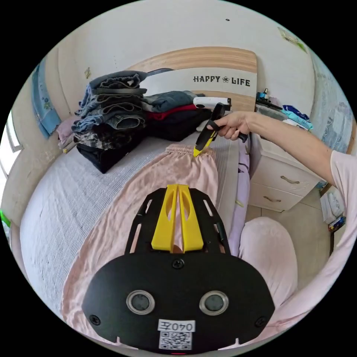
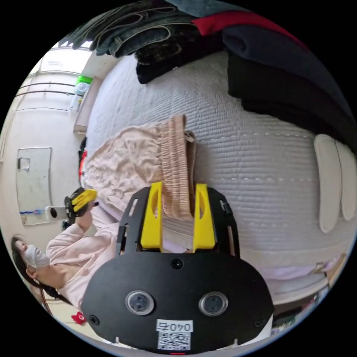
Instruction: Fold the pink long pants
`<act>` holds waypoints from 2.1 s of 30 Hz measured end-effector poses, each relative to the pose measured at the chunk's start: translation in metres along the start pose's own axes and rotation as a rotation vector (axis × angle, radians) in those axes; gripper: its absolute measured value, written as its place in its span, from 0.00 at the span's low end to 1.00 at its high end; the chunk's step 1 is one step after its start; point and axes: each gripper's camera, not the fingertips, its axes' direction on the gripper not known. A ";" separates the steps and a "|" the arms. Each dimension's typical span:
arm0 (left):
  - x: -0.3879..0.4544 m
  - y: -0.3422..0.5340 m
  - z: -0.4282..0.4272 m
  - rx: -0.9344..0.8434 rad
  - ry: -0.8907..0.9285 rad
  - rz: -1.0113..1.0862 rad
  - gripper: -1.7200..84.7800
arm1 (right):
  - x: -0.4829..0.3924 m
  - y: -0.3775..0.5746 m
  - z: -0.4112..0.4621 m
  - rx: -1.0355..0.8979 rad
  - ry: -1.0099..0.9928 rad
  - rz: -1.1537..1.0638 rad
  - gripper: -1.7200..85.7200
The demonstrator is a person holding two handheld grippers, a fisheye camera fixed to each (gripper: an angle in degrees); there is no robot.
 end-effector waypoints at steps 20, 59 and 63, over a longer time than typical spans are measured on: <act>-0.319 0.410 -0.380 -0.151 -0.457 -1.228 0.01 | -0.399 0.022 0.307 0.097 0.158 -0.718 0.01; -0.463 0.603 -0.736 0.346 -0.543 -1.771 0.03 | -0.743 -0.214 0.802 -0.297 0.120 -1.150 0.15; -0.468 0.619 -0.748 0.415 -0.480 -1.818 0.01 | -0.746 -0.232 0.823 -0.334 0.152 -1.160 0.16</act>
